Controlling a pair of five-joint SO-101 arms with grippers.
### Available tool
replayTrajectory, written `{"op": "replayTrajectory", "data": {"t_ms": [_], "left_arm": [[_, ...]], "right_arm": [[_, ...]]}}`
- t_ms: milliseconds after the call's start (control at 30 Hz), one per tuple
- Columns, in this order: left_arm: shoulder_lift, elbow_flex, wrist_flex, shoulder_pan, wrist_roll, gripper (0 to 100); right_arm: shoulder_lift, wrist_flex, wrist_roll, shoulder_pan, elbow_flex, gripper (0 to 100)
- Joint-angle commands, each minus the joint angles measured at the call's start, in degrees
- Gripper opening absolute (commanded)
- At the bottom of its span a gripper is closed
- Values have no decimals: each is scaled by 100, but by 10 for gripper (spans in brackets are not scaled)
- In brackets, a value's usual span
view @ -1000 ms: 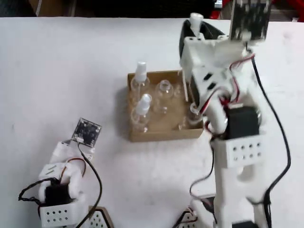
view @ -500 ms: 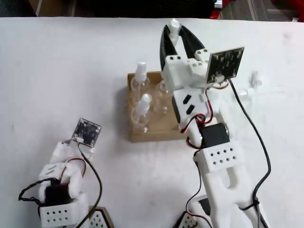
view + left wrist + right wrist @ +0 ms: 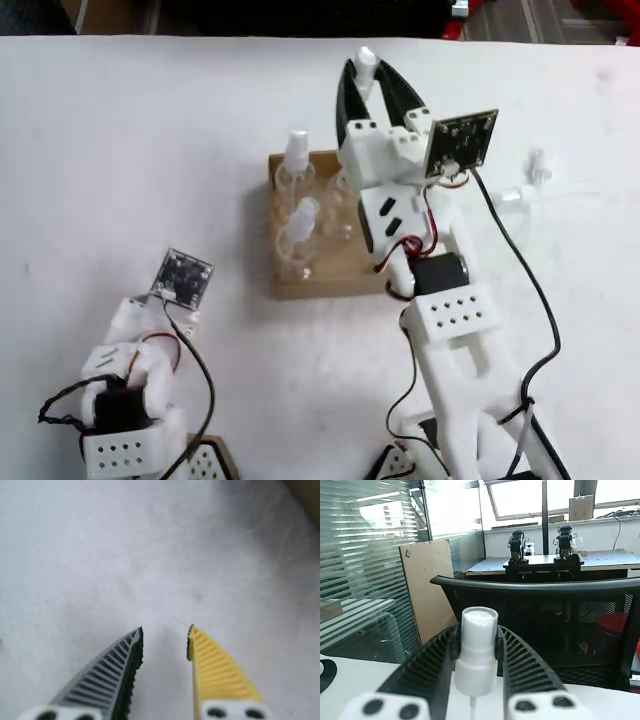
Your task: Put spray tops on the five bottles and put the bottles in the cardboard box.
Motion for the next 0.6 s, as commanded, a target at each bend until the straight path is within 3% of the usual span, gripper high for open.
{"op": "replayTrajectory", "data": {"t_ms": [0,567], "left_arm": [[-31,9,-62,-57,-53,138],[-31,9,-62,-57,-53,138]], "right_arm": [[57,-145,-53,92,-9,16],[75,-593,-18,92,334,16]]}}
